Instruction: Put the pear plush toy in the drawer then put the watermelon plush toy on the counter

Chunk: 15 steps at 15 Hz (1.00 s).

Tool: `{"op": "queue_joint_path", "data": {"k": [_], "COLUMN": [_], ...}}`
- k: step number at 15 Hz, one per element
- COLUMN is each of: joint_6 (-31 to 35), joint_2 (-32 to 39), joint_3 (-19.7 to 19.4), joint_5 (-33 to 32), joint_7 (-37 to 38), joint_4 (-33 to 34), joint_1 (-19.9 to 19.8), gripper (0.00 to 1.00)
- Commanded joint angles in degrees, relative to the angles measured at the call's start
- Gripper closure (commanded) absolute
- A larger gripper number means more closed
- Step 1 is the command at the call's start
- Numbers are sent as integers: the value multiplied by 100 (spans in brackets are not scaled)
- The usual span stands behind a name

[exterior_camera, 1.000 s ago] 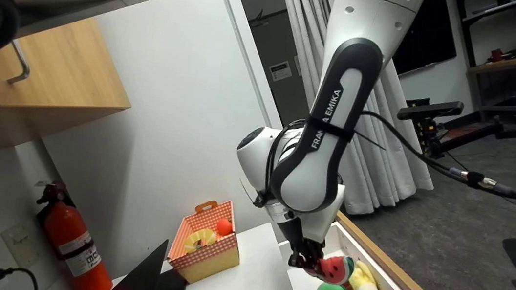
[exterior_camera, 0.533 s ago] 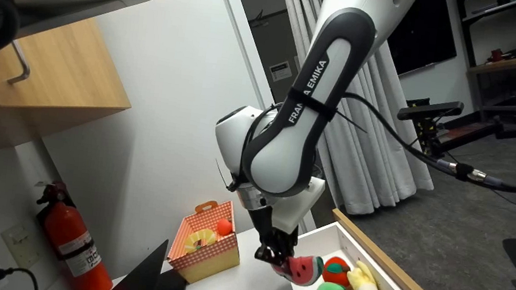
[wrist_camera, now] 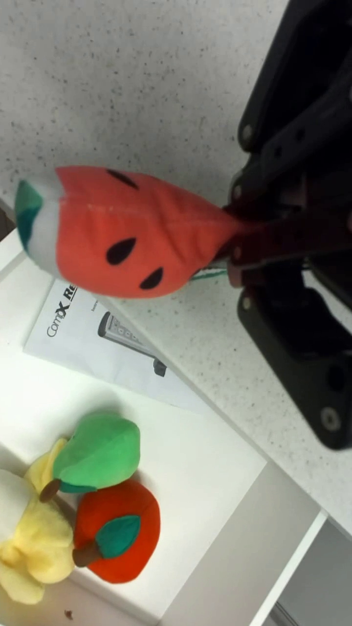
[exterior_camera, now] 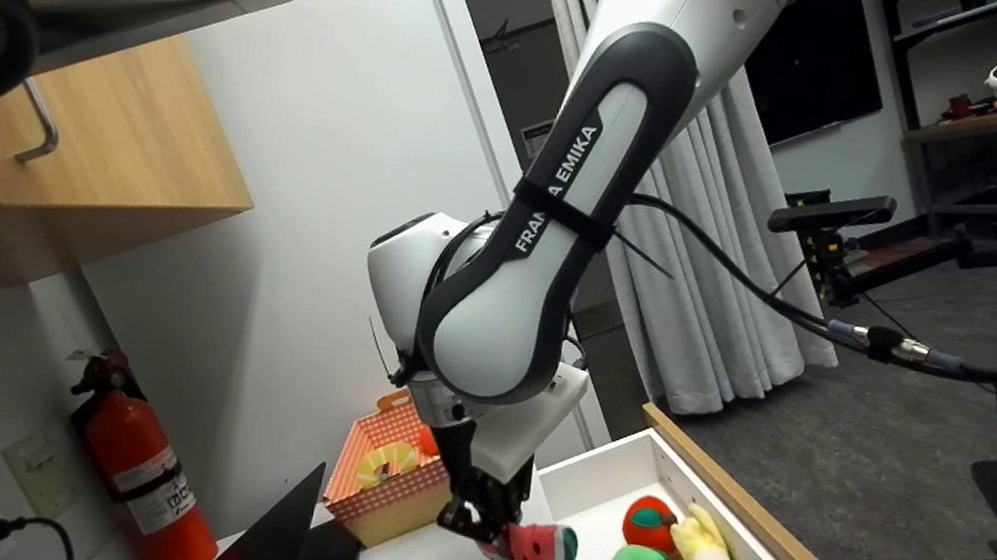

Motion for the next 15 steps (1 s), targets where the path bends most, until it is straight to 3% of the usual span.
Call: {"op": "queue_joint_path", "data": {"k": [1,7,8,9,15], "joint_6": [31,4,-9,2,-21], "joint_2": [414,688,691,686,745], "joint_3": [-99,-151,-150,-151,-165], "joint_5": [-89,-84,-85,-86,-80], "joint_7": [308,423,420,438,402], "joint_4": [425,726,744,737,810], "joint_1": [185,354,371,392,411], "gripper": [98,98,65,64,19]}}
